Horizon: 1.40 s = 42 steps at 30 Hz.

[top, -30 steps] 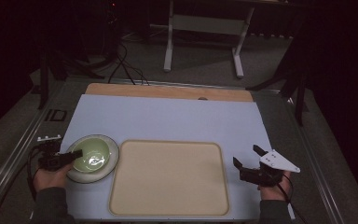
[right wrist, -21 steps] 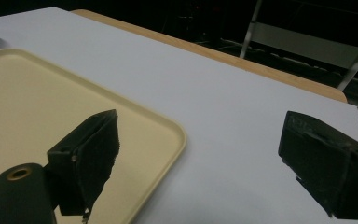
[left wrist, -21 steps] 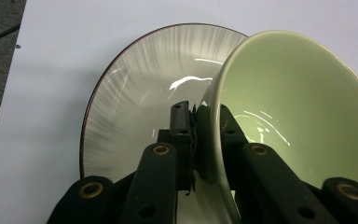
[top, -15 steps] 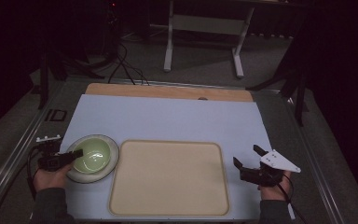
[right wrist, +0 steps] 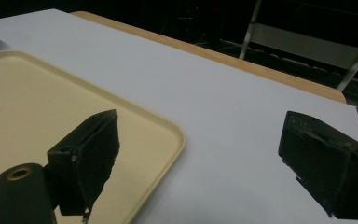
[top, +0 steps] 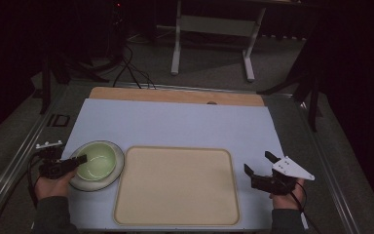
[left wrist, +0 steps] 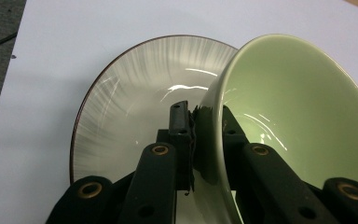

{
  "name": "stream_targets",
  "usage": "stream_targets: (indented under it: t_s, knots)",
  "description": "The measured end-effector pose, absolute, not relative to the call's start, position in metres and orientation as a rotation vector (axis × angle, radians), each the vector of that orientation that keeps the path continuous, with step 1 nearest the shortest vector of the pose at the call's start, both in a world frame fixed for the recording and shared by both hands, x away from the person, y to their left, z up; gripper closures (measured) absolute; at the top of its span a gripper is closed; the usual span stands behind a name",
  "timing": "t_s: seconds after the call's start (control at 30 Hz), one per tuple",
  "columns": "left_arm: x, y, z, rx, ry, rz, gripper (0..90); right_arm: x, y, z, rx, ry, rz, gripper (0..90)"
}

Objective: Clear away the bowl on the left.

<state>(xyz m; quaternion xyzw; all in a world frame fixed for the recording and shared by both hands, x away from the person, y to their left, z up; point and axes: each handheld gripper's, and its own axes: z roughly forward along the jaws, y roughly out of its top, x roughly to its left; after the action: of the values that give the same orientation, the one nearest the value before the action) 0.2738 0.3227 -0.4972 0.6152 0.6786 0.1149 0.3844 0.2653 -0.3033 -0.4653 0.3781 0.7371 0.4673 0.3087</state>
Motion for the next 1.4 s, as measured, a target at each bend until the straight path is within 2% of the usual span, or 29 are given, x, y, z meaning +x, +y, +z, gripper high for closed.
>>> stream_targets:
  t_s: [1.4]
  knots:
    - [0.259,0.307,-0.462,1.44,1.61,0.355,81.5,0.265,-0.304,-0.464,0.995,1.941,1.247,11.8]
